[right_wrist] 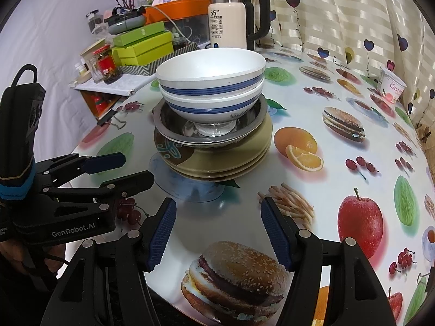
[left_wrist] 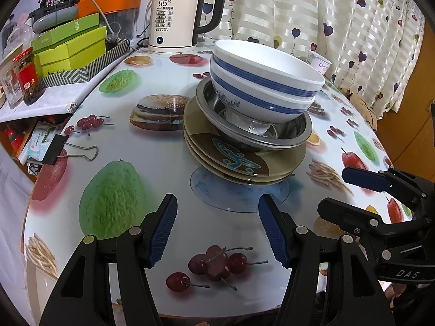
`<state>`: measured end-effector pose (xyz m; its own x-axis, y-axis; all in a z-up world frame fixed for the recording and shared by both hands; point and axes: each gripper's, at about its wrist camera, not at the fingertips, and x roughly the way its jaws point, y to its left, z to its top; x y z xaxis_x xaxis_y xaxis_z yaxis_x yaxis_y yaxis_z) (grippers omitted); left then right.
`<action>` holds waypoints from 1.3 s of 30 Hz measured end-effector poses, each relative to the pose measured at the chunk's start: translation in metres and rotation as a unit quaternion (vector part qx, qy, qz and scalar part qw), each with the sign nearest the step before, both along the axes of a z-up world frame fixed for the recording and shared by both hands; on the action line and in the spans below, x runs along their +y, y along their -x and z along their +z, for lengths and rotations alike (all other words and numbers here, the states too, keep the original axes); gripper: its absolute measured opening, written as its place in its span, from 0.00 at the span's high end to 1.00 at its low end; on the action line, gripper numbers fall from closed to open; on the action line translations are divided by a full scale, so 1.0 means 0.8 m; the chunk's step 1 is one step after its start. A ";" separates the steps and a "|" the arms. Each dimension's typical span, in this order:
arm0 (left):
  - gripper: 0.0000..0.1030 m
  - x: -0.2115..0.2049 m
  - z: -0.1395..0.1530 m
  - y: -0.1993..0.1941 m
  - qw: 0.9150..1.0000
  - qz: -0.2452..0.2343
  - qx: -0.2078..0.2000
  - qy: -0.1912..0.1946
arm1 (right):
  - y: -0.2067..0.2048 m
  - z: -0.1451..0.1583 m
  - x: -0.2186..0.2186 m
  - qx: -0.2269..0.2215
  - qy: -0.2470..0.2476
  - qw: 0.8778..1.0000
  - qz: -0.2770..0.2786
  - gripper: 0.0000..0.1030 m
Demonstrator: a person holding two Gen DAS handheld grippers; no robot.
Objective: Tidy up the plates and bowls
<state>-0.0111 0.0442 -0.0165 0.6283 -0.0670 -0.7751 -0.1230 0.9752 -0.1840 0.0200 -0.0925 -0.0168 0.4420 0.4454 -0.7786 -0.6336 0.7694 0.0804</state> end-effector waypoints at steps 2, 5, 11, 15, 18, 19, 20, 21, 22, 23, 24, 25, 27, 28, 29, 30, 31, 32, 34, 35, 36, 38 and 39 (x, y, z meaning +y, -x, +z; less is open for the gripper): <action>0.39 0.000 0.000 0.000 1.000 -0.001 0.000 0.001 | 0.000 0.001 0.000 0.000 0.000 1.000 0.001 0.37; 0.39 0.000 -0.002 0.000 1.000 -0.001 0.001 0.002 | 0.000 0.001 0.001 0.000 0.000 1.000 0.000 0.37; 0.39 0.000 -0.002 0.000 1.000 -0.003 0.003 0.003 | 0.000 0.000 0.001 0.000 0.000 1.000 0.000 0.37; 0.39 -0.002 -0.002 0.000 1.000 -0.003 0.003 0.001 | 0.000 0.000 0.001 0.000 0.000 1.000 0.000 0.37; 0.39 -0.002 -0.002 0.000 1.000 -0.002 0.002 0.000 | 0.000 0.000 0.001 0.000 0.000 1.000 0.000 0.37; 0.39 -0.002 -0.002 0.001 1.000 -0.001 0.002 -0.001 | 0.000 0.000 0.001 0.000 0.000 1.000 0.000 0.37; 0.39 -0.002 -0.002 0.001 1.000 -0.001 0.001 -0.001 | 0.000 0.000 0.001 0.001 0.000 1.000 0.000 0.37; 0.39 -0.002 -0.001 0.001 1.000 -0.001 0.001 -0.002 | 0.000 0.000 0.002 0.001 0.000 1.000 0.000 0.37; 0.39 -0.002 -0.002 0.001 1.000 -0.001 0.002 -0.002 | 0.000 0.000 0.002 0.001 0.000 1.000 0.000 0.37; 0.39 -0.001 -0.002 0.001 1.000 -0.001 0.003 -0.002 | 0.000 0.000 0.001 0.000 0.000 1.000 0.000 0.37; 0.39 -0.001 -0.002 0.001 1.000 0.000 0.004 -0.002 | 0.000 0.000 0.001 0.000 0.000 1.000 0.000 0.37; 0.39 -0.001 -0.002 0.000 1.000 0.000 0.004 -0.002 | 0.000 0.000 0.002 0.000 0.000 1.000 0.000 0.37; 0.39 -0.001 -0.002 0.000 1.000 0.000 0.005 -0.003 | 0.000 0.000 0.001 0.000 0.000 1.000 0.000 0.37; 0.39 -0.001 -0.002 0.000 1.000 -0.001 0.005 -0.002 | 0.000 0.000 0.002 0.000 0.000 1.000 0.000 0.37; 0.39 -0.001 -0.002 0.000 1.000 0.000 0.005 -0.002 | 0.000 0.000 0.001 0.000 0.000 1.000 0.000 0.37; 0.39 -0.002 -0.002 0.000 1.000 -0.001 0.005 -0.001 | 0.000 0.000 0.001 0.001 0.000 1.000 0.000 0.37; 0.39 -0.002 -0.002 0.000 1.000 -0.002 0.005 -0.001 | 0.000 0.000 0.001 0.001 0.000 1.000 0.000 0.37; 0.39 -0.003 -0.003 -0.001 1.000 -0.002 0.005 -0.001 | 0.000 0.001 0.002 0.001 0.000 1.000 0.000 0.37; 0.39 -0.004 -0.003 -0.001 1.000 -0.002 0.006 -0.002 | 0.000 -0.001 0.002 0.001 0.000 1.000 0.000 0.37; 0.39 -0.004 -0.003 -0.002 1.000 -0.002 0.006 -0.003 | 0.000 -0.001 0.002 0.001 0.000 1.000 0.000 0.37; 0.39 -0.004 -0.003 -0.002 1.000 -0.001 0.006 -0.003 | -0.001 0.000 0.003 0.002 0.000 1.000 0.000 0.37; 0.39 -0.004 -0.004 -0.002 1.000 0.000 0.006 -0.005 | -0.001 -0.001 0.003 0.002 0.000 1.000 0.000 0.37; 0.39 -0.004 -0.004 -0.001 1.000 0.001 0.005 -0.006 | 0.000 -0.001 0.003 0.002 0.000 1.000 0.000 0.37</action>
<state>-0.0100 0.0413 -0.0196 0.6201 -0.0569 -0.7824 -0.1272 0.9769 -0.1719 0.0203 -0.0903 -0.0179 0.4392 0.4447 -0.7806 -0.6329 0.7698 0.0825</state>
